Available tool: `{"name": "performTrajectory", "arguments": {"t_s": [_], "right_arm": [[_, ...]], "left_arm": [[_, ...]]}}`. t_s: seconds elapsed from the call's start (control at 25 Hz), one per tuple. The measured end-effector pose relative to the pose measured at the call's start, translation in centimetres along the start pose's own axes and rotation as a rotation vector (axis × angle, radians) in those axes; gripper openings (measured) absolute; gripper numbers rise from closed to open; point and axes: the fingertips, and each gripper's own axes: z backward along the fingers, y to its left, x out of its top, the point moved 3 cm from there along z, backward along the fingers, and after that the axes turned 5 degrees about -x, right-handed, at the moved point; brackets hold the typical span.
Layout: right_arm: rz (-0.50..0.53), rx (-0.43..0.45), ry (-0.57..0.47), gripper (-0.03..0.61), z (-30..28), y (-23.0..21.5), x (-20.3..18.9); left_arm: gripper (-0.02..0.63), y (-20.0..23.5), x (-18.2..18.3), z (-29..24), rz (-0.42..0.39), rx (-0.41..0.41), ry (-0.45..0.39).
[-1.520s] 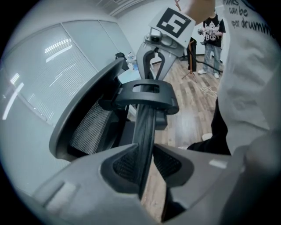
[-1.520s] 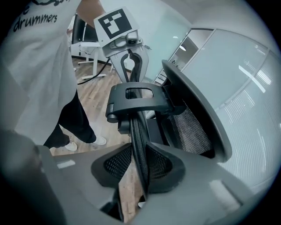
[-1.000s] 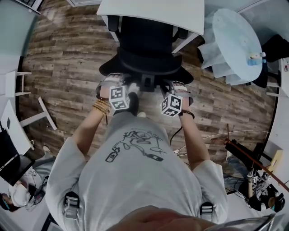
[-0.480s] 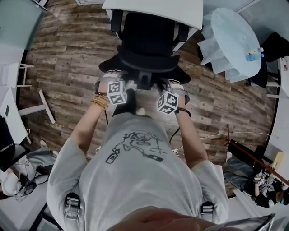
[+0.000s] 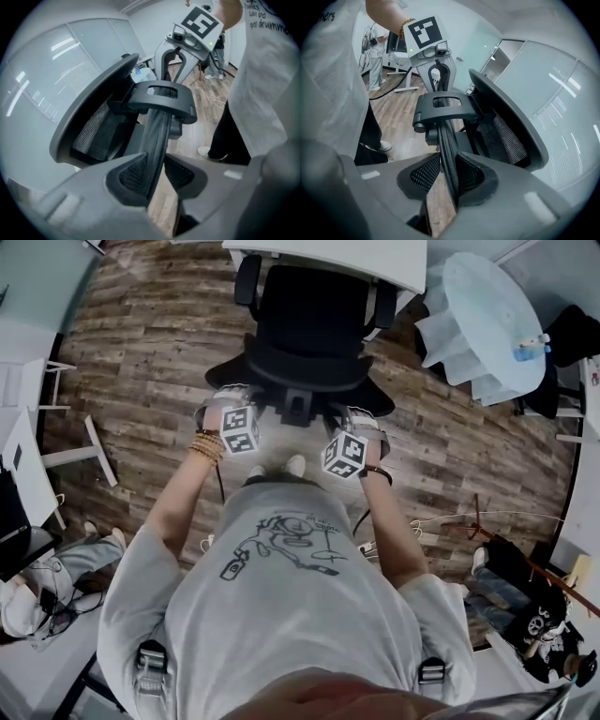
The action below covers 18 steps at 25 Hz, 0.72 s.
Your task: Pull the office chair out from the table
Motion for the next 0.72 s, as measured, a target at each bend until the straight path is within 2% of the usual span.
{"name": "performTrajectory", "arguments": {"t_s": [0.2,0.4,0.72], "right_arm": [[-0.011,0.006,0.004,0.115,1.0,2.2,1.4],[-0.037,0.011,0.014,0.117,1.6,3.7,1.5],[-0.089,0.022,0.034,0.121,3.6,9.1,4.3]], "left_arm": [[0.112,-1.8,-1.4,1.3,-0.017,0.008,-0.001],[0.114,-3.4,-1.2,2.0,-0.013,-0.009,-0.021],[0.112,-8.5,-4.5,4.2,-0.047,0.007,-0.028]]}}
